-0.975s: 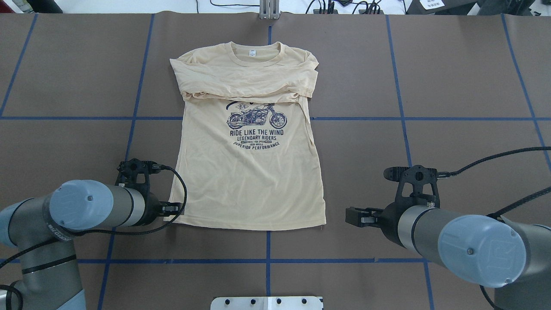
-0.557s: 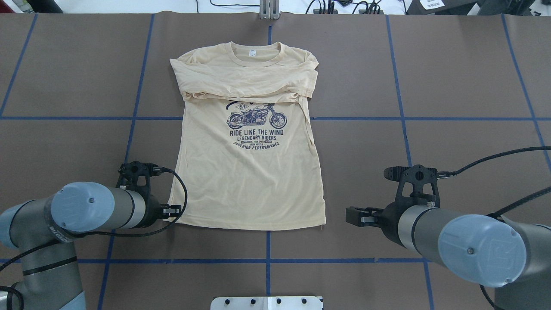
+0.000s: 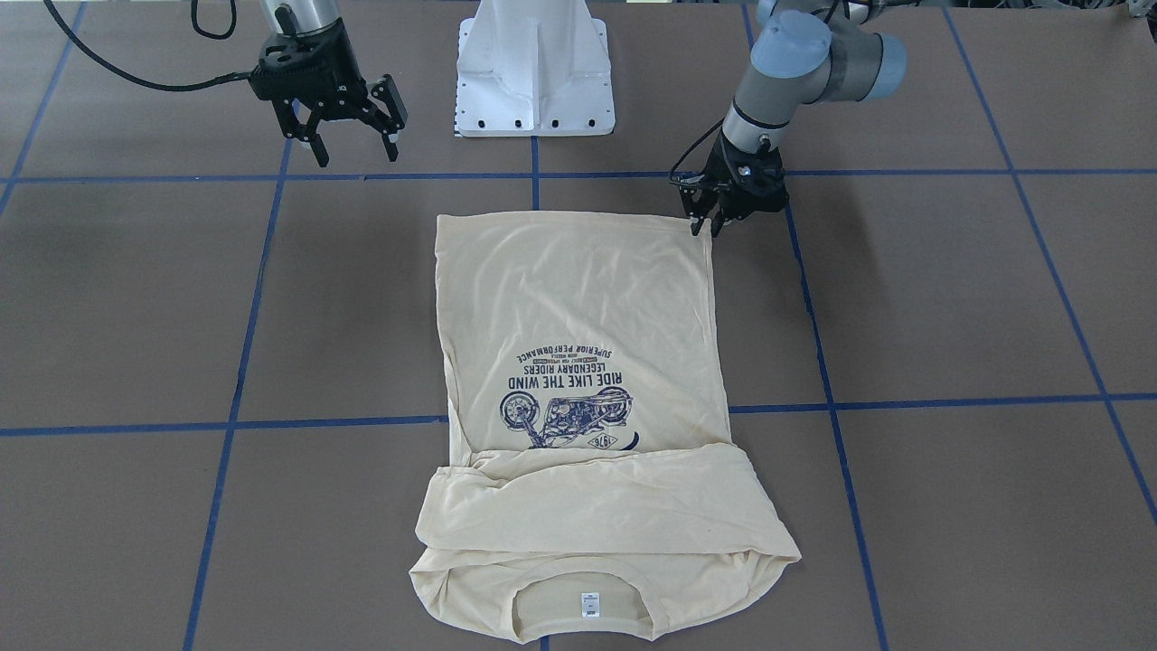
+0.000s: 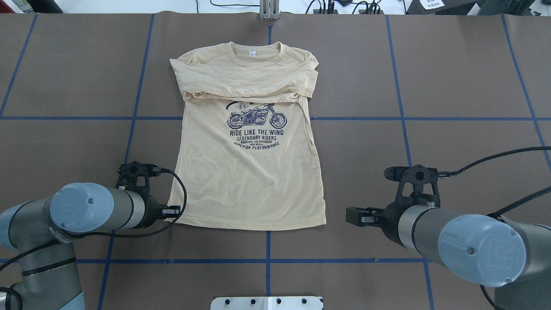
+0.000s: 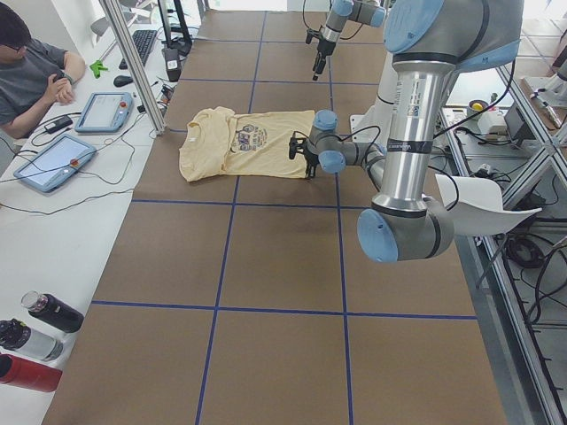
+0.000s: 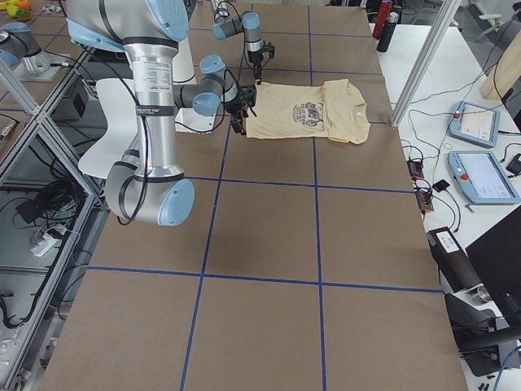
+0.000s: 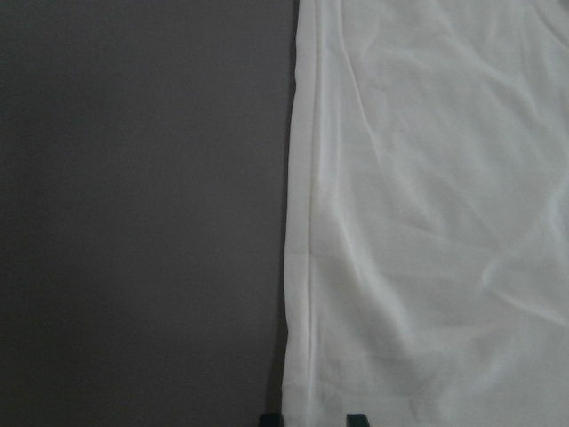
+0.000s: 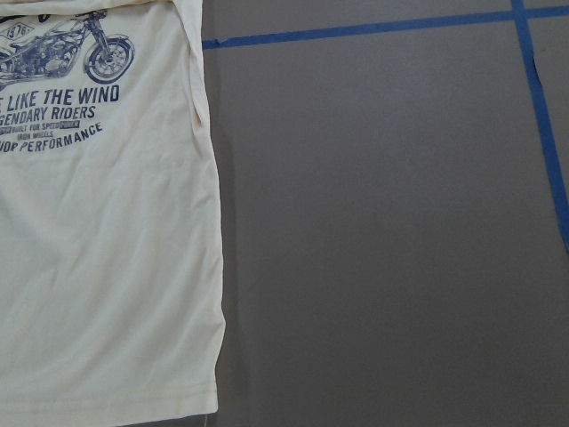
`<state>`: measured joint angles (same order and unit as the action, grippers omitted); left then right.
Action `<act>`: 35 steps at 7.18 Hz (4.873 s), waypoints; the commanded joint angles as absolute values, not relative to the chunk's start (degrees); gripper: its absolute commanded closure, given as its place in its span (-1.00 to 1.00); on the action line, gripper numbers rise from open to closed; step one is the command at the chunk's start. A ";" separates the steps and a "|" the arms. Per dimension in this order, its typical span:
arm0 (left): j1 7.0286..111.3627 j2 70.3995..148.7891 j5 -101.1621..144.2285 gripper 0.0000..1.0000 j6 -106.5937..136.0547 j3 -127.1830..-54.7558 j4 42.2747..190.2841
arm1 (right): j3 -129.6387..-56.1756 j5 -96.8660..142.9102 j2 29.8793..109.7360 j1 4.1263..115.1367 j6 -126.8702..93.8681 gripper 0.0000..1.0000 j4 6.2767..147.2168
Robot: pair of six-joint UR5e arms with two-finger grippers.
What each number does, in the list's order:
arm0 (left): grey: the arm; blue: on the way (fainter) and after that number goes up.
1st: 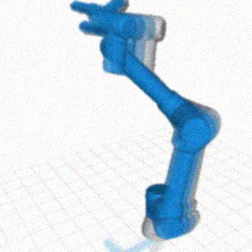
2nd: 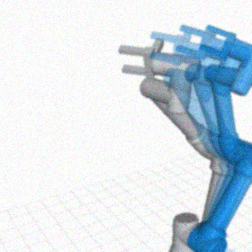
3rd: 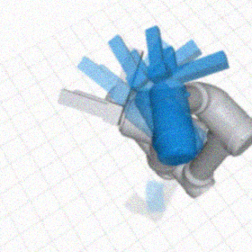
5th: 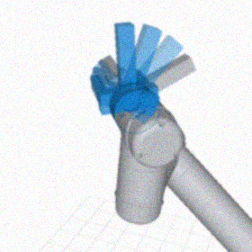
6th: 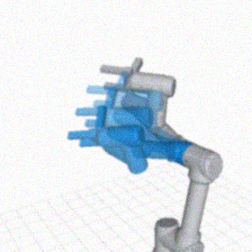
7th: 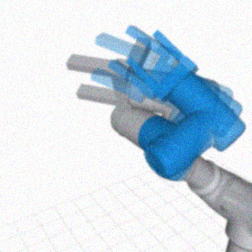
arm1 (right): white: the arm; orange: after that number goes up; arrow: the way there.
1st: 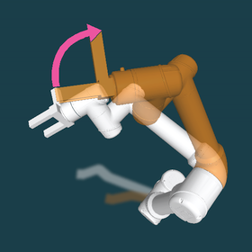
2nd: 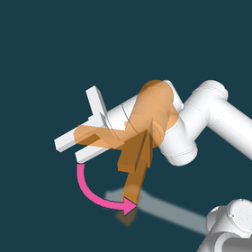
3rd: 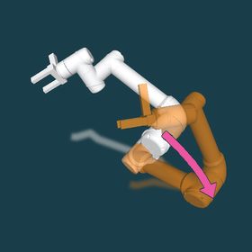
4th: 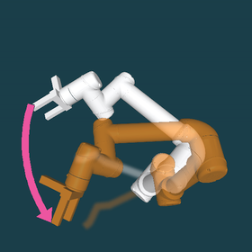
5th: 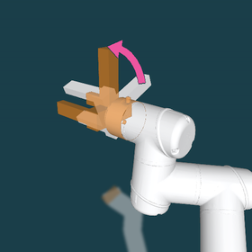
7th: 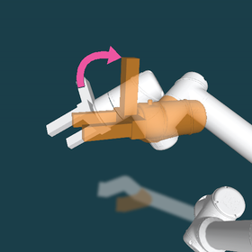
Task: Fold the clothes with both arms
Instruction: 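Position the left gripper at the hem corner while the right gripper aligns, then move the right gripper to the hem corner nearest it while the left holds position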
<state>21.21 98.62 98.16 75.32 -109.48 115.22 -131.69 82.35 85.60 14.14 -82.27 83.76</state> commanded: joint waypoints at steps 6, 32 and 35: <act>20.13 98.53 98.00 0.47 75.32 -109.42 114.96 | -131.31 82.27 85.52 14.06 -82.27 -1.00 83.76; 20.04 98.53 98.26 1.00 75.32 -110.74 114.79 | -111.09 75.76 70.31 9.14 -83.41 1.00 83.23; 20.30 95.99 101.05 1.00 74.79 -122.30 108.75 | -122.82 79.79 74.95 9.75 -83.32 1.00 86.21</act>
<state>20.26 97.22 99.43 74.82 -117.31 111.83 -117.41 78.11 72.49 9.56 -83.30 84.70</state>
